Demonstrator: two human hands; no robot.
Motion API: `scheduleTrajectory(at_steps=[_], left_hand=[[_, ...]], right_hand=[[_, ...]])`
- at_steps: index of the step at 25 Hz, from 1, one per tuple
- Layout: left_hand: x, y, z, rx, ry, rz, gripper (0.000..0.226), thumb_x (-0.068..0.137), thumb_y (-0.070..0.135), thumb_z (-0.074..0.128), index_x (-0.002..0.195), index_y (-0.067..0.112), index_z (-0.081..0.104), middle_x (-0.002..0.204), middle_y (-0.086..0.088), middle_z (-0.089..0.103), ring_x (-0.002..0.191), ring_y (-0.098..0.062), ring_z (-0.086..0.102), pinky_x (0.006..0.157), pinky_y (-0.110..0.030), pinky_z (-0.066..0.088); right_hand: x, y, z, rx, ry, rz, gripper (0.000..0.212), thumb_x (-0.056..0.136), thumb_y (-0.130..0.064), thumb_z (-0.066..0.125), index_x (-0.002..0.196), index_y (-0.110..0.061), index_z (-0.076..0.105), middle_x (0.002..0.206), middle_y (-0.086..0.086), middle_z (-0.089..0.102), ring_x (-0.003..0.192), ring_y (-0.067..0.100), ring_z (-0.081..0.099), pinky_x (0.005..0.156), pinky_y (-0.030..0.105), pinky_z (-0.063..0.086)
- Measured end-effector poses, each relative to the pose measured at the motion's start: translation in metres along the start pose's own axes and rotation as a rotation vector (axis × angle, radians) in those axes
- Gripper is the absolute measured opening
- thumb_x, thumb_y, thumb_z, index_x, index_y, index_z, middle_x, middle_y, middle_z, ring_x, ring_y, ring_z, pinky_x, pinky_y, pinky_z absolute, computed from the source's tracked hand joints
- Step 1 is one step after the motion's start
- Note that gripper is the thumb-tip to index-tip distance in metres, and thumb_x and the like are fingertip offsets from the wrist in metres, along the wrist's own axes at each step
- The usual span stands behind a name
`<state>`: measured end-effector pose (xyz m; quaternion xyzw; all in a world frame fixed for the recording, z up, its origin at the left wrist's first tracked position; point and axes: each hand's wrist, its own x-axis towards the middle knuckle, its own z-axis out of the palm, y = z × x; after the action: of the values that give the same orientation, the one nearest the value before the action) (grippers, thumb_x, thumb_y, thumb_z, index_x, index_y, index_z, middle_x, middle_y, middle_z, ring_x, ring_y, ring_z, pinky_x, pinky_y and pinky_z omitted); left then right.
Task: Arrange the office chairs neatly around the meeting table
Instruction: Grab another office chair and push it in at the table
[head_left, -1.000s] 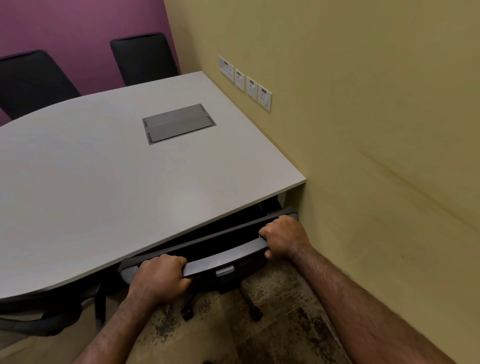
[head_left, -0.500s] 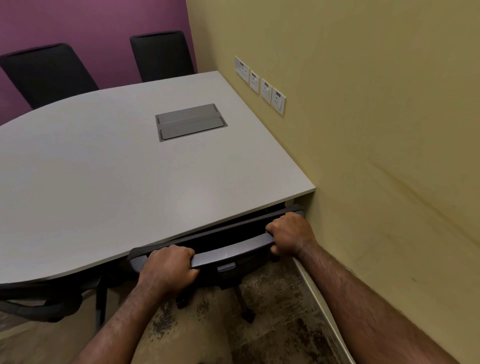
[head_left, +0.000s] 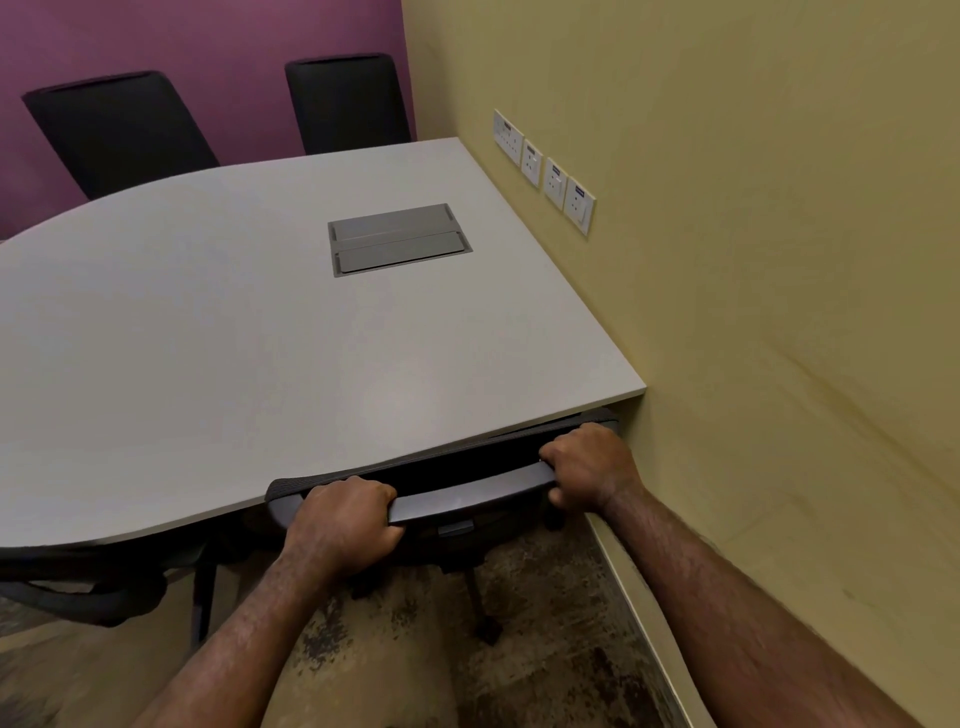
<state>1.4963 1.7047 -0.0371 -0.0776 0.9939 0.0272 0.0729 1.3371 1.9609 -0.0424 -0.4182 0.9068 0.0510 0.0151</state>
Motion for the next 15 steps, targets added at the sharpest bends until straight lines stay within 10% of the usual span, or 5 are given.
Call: scheduleTrajectory(at_steps=[15], left_hand=[[0.015,0.000,0.002,0.005,0.011,0.009,0.015,0.072,0.046,0.049,0.068,0.032,0.050,0.056,0.013,0.043,0.054,-0.010,0.042,0.055,-0.031,0.034]], right_hand=[[0.013,0.011,-0.002,-0.011,-0.007,0.013,0.020,0.062,-0.036,0.068,0.069,-0.024,0.053,0.073,-0.001,0.066,0.064,0.022,0.053,0.061,0.028,0.028]])
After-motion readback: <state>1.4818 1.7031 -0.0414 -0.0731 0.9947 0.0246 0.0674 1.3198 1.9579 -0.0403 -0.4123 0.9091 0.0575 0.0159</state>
